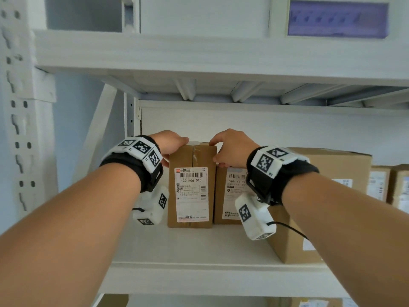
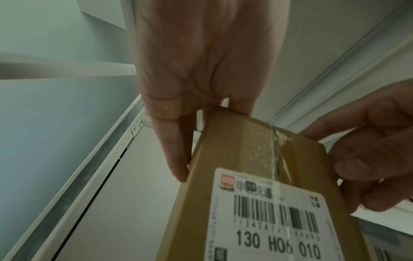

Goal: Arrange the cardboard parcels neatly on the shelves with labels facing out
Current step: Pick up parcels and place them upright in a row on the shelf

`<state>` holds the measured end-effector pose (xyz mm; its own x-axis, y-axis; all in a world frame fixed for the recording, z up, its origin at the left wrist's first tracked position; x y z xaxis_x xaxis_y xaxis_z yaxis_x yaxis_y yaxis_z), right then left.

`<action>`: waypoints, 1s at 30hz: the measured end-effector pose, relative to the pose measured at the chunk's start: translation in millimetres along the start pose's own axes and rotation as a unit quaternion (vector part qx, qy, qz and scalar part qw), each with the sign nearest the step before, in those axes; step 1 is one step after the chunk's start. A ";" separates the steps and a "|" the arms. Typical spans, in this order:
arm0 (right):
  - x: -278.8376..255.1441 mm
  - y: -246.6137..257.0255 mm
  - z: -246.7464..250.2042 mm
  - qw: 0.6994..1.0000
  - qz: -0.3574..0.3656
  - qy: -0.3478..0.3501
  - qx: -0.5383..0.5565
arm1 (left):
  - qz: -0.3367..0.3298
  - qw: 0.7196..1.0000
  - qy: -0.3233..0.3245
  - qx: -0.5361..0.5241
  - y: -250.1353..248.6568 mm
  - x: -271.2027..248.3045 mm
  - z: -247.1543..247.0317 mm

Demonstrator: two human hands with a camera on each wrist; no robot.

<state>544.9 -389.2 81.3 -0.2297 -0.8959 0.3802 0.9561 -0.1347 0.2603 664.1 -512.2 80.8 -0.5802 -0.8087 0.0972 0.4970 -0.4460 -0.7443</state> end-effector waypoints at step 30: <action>-93.8 -68.2 107.4 0.991 -0.011 -0.130 -0.041 | -0.163 0.969 -0.146 0.114 -126.7 -60.9 -70.3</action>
<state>481.7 -250.5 123.2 -0.2803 -0.7543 0.5937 0.9593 -0.1972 0.2022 591.1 -379.5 122.7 -0.5399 -0.6703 0.5091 0.4671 -0.7418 -0.4812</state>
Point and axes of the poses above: each hand's wrist, its own x-axis towards the middle knuckle, its own z-axis out of the back of the hand, y = z × x, the point moved 2 cm from there along x, towards the middle knuckle, and after that the axes turned 5 degrees about y, right-handed, at the moved point
